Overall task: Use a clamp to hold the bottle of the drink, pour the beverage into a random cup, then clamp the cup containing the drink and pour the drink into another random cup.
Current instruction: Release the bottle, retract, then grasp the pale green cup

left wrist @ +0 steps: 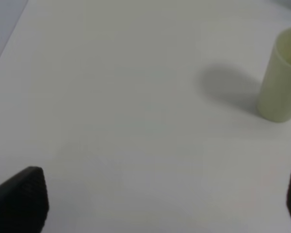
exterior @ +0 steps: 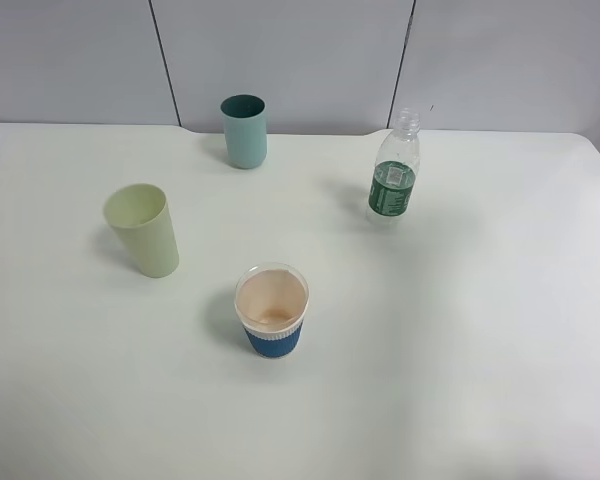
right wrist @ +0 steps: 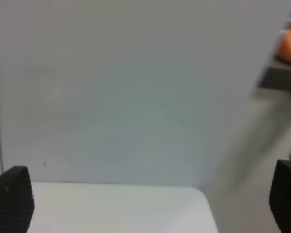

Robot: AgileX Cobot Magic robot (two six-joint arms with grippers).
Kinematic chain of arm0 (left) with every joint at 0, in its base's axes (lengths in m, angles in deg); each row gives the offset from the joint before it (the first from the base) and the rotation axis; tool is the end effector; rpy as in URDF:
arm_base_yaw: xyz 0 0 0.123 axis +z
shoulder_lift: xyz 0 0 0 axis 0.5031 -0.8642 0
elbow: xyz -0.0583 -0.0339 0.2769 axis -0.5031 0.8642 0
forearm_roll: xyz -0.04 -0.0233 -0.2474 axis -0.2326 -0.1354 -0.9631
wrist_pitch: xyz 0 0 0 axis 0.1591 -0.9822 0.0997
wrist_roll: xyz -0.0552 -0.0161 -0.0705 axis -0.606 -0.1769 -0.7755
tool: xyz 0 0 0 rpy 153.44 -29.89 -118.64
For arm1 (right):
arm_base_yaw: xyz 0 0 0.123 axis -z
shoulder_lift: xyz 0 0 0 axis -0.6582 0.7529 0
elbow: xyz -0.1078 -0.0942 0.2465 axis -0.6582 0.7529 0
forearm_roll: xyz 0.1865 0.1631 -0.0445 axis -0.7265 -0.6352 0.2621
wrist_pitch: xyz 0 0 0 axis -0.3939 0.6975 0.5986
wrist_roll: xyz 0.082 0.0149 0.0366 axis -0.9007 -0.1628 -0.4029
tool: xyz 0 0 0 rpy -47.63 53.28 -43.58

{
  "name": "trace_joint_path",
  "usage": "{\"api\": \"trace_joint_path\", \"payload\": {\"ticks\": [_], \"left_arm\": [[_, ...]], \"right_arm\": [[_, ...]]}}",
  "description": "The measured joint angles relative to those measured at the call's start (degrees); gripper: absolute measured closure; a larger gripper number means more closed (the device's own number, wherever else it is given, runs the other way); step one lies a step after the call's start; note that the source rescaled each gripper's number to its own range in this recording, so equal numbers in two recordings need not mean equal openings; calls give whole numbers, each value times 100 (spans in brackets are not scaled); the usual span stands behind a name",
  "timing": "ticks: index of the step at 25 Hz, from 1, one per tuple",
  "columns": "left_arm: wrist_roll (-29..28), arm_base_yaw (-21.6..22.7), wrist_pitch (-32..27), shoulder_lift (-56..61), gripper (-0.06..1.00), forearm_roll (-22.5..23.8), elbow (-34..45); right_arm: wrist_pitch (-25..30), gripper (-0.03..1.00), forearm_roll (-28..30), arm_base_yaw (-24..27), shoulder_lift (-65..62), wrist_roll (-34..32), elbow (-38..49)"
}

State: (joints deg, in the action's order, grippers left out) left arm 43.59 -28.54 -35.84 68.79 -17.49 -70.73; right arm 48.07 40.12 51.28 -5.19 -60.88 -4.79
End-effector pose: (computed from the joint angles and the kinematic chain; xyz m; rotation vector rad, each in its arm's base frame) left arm -0.0054 0.0057 0.2784 -0.0922 2.0241 0.0696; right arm 0.1749 -0.0311 0.3482 -0.0076 1.6475 -0.2759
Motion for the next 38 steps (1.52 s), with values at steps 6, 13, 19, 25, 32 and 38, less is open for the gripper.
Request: {"api": "trace_joint_path", "payload": {"ticks": [6, 13, 19, 25, 32, 38], "left_arm": [[0, 0, 0, 0, -6, 0, 0], [0, 0, 0, 0, -6, 0, 0], [0, 0, 0, 0, -6, 0, 0], [0, 0, 0, 0, -6, 0, 0], [0, 0, 0, 0, -6, 0, 0], [0, 0, 0, 0, -6, 0, 0]], "right_arm": [[1438, 0, -5, 115, -1115, -120, 0], [3055, 0, -17, 115, -2180, -126, 0], [3609, 0, -221, -87, -2905, -131, 0], [4127, 0, -307, -532, -3405, -131, 396], [4406, 0, -423, -548, -4281, -131, 799], [5089, 0, -546, -548, -4698, -137, 799]]}}
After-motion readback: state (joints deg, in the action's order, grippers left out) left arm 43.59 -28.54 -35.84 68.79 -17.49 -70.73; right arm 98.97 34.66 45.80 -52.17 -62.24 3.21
